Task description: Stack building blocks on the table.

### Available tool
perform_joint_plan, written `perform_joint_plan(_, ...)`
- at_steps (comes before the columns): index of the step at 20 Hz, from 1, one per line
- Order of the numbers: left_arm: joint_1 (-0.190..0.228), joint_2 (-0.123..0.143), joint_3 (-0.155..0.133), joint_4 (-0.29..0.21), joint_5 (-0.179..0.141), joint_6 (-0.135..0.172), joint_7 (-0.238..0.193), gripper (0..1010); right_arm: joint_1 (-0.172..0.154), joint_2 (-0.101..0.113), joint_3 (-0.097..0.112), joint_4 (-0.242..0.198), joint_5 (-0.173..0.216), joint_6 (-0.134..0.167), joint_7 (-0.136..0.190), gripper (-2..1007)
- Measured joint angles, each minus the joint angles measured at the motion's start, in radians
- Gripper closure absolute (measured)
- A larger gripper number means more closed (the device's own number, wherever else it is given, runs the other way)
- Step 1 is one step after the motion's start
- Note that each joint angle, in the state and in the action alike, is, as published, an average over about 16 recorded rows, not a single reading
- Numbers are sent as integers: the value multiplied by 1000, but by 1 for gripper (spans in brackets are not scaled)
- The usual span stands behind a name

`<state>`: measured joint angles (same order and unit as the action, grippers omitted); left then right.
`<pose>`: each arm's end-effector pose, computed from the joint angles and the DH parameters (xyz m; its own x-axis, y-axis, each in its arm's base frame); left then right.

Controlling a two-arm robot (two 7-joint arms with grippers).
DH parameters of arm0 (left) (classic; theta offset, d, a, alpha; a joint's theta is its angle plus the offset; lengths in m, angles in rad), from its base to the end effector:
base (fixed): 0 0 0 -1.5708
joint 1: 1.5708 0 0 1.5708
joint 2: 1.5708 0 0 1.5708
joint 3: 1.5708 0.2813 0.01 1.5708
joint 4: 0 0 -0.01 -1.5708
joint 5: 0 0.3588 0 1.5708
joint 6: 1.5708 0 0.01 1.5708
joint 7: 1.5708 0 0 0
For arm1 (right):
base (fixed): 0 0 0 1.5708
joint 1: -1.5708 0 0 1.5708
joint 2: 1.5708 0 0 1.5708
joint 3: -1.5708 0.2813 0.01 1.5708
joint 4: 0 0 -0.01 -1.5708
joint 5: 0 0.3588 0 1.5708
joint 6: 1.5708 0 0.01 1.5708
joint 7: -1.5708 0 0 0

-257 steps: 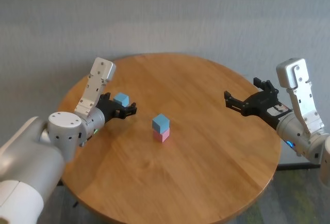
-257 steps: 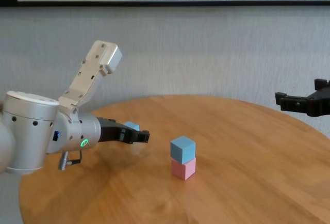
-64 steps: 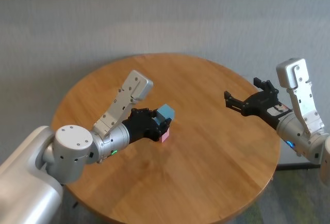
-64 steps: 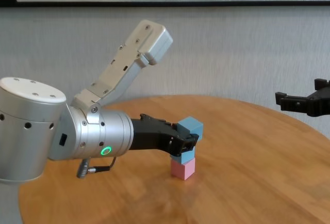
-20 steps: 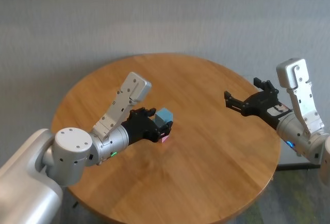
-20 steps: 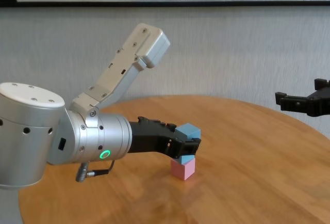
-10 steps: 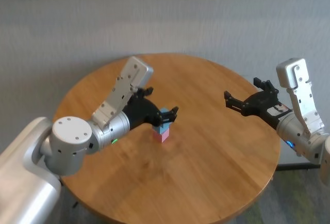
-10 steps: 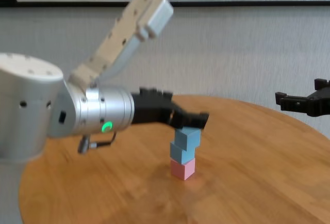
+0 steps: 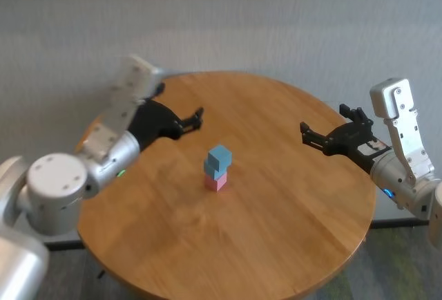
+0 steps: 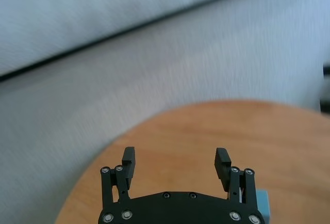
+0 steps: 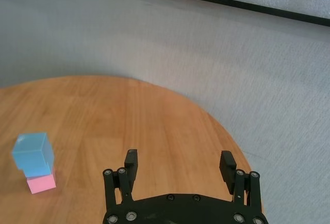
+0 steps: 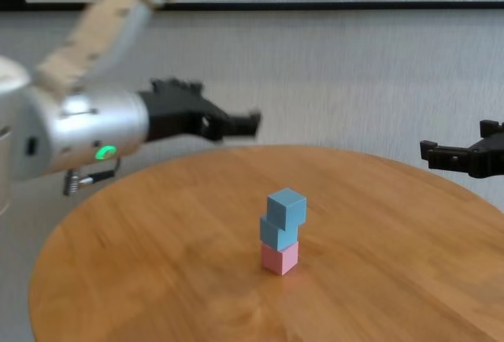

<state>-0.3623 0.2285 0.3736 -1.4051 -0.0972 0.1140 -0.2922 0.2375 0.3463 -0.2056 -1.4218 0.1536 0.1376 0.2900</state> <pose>0.4565 -0.0523 -0.2277 0.5476 0.8072 0.2205 -0.8348 0.5449 0.0785 0.4377 -0.0461 -0.2568 0.4075 -0.8944 0.1842 0.9097 0.3798 -0.1681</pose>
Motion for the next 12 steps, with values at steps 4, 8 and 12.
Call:
perform_joint_plan(4,30,1,-44,-9,-19,-63,21,10,0,0,0,0,0,0,0,0)
perform_joint_plan(8,53,-3,-75,-7,-42,-119,28,10,0,0,0,0,0,0,0,0)
perform_joint_plan(12,59,-6,-82,-5,-51,-136,29,10,0,0,0,0,0,0,0,0)
